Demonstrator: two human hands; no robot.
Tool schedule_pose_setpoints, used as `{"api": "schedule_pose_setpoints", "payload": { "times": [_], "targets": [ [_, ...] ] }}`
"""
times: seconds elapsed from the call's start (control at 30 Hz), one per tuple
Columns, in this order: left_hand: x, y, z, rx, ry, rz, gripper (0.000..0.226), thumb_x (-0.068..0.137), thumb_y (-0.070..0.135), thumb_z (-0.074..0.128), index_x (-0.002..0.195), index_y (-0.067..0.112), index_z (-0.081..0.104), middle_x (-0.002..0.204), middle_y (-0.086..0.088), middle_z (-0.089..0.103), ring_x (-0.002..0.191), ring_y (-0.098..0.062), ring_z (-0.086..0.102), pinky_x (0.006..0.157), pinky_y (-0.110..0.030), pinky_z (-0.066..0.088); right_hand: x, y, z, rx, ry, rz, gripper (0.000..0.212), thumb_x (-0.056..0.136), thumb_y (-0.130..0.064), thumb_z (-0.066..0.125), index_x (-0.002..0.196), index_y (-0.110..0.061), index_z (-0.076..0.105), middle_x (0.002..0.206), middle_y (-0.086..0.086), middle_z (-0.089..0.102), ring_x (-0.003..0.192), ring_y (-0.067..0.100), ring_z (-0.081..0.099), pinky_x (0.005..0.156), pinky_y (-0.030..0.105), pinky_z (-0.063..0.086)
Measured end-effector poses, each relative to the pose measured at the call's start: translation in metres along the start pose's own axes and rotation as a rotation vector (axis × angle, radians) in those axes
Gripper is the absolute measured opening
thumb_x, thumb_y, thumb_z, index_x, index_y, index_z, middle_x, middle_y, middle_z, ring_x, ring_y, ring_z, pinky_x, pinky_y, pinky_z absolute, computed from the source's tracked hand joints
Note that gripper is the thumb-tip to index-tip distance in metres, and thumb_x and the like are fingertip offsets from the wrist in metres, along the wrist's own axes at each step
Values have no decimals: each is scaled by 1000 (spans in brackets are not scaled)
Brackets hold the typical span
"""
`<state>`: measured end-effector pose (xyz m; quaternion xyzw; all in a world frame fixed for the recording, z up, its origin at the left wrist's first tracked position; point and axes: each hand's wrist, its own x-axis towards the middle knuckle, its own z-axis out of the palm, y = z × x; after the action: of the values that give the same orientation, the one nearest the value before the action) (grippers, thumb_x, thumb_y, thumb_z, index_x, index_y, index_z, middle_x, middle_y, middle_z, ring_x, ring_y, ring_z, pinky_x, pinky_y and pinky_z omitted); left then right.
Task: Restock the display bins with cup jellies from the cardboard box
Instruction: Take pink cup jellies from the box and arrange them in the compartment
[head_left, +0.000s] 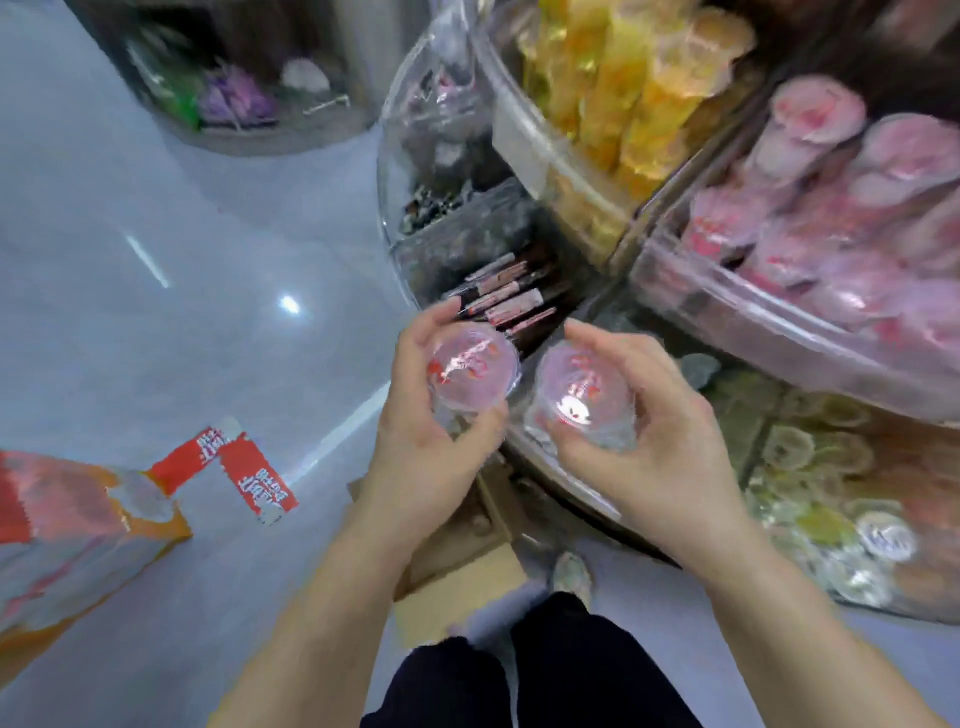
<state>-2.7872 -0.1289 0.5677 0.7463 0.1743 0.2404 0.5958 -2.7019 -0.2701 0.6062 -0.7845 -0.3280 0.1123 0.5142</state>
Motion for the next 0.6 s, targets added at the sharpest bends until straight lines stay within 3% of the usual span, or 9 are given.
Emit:
{"api": "schedule_pose_setpoints", "payload": {
  "times": [0.1,0.2,0.37,0.43,0.5,0.6],
  "targets": [
    [18,30,35,-13,-129,69,73,78,15,68,132,44,30,119,17,55,114,-2,53,94,-12,39,-1,-6,-43,-22,61,-42,63,69,-4,72,125,-23,50,116,-10,54,108,-11,49,91,5,35],
    [35,50,65,-8,-186,101,80,72,23,76,134,45,30,113,20,58,110,-3,57,90,-13,43,-3,-1,-81,4,120,68,69,71,-10,75,128,-36,45,124,-24,52,116,-9,48,94,7,38],
    [69,71,103,178,-211,281,61,63,38,79,117,41,51,109,16,55,107,9,50,88,-3,35,-1,21,-133,-44,275,147,58,68,-24,78,115,-44,51,116,-30,56,113,-11,50,91,4,37],
    [85,75,116,212,-192,323,55,63,42,79,112,35,55,107,10,54,105,9,49,88,-1,33,6,29,-148,-87,354,141,57,67,-28,77,115,-42,51,115,-30,54,112,-13,48,90,1,34],
    [102,77,128,242,-151,324,54,63,43,78,110,31,56,107,7,53,104,10,47,88,-1,32,16,37,-156,-153,417,110,58,68,-20,78,116,-38,52,112,-25,50,108,-14,47,88,0,34],
    [124,77,140,290,-86,311,55,61,36,82,109,30,55,108,6,51,98,10,46,86,2,30,35,41,-155,-203,427,123,58,68,-13,77,120,-29,56,109,-9,49,99,-9,48,82,-1,36]
  ]
}}
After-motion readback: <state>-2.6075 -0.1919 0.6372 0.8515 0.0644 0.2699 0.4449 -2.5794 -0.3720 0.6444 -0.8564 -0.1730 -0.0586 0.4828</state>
